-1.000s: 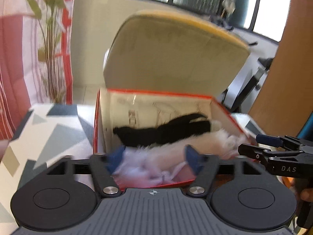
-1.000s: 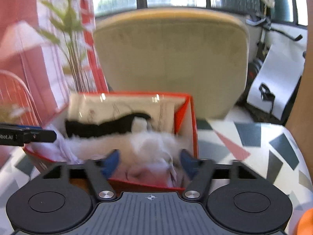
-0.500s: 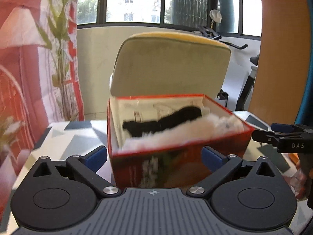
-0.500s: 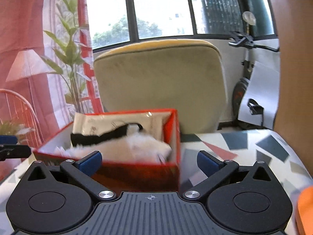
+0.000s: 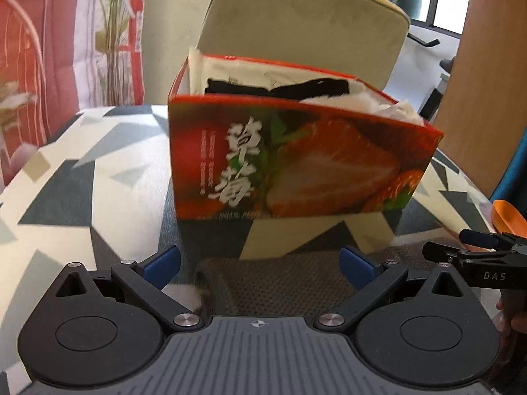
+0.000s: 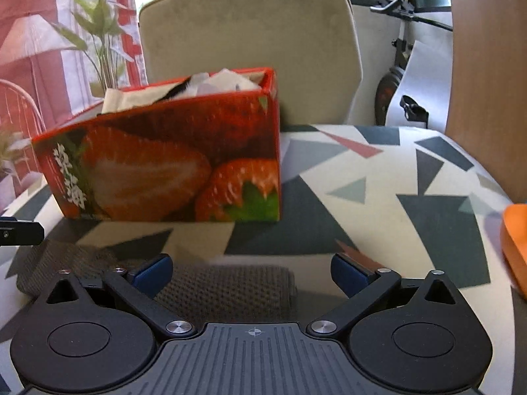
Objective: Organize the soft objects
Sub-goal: 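Move both grippers down to the grey-brown knit towel, then close both grippers on the knit towel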
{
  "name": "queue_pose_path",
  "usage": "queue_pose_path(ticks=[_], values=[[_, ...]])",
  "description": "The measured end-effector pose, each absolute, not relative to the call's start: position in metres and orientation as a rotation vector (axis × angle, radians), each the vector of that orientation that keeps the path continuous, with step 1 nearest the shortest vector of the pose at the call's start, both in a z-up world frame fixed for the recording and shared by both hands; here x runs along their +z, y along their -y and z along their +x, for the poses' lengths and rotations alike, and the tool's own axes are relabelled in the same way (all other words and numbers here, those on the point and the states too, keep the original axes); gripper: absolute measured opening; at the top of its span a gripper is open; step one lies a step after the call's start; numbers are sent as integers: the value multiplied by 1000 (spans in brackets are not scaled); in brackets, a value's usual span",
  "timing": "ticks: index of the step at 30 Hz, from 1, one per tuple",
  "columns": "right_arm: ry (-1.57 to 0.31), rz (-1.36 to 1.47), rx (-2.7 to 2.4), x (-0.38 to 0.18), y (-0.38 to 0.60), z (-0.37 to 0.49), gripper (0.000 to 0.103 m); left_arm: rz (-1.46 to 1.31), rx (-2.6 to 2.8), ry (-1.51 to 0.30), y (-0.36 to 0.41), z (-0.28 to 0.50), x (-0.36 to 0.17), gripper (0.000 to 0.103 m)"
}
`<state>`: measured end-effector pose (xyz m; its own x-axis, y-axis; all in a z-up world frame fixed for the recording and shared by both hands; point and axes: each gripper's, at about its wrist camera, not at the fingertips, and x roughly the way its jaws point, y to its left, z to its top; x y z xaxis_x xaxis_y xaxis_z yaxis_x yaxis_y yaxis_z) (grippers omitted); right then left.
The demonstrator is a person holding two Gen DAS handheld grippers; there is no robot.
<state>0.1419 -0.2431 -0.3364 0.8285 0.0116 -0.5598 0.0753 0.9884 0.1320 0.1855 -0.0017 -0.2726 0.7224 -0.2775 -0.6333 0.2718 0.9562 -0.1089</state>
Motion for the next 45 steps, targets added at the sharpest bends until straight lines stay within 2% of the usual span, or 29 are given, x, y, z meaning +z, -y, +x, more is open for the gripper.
queue_pose_path(ticks=[5,7,9,14,17,22,24,26,28,32,37,40,45], values=[[-620,162,-25,-347,243,143,85,-40,-278,-724,-5,185,-283,103],[-624,170,-16,-346,245,144,85,-42,-273,-733,-6,186,-287,101],[-644,170,-1,-349,246,147,79,-39,-268,-737,-7,185,-290,100],[-651,180,8,-351,247,148,78,-46,-269,-765,-9,187,-298,89],[-651,160,19,-351,243,148,71,-53,-262,-790,-12,189,-303,81],[-648,166,28,-351,245,147,69,-34,-255,-784,-10,189,-305,79],[-647,169,32,-351,245,147,68,-22,-260,-779,-8,188,-304,74],[-647,165,33,-351,245,148,67,-36,-277,-778,-9,187,-303,60],[-646,162,39,-351,244,148,66,-38,-281,-780,-8,187,-302,55],[-643,172,49,-351,245,146,60,-59,-303,-776,-10,187,-302,33],[-640,187,61,-350,247,145,53,-49,-308,-768,-9,186,-300,23],[-638,203,80,-350,248,144,43,-55,-307,-761,-10,186,-298,17],[-638,193,105,-347,243,141,27,-59,-312,-752,-11,184,-294,14]])
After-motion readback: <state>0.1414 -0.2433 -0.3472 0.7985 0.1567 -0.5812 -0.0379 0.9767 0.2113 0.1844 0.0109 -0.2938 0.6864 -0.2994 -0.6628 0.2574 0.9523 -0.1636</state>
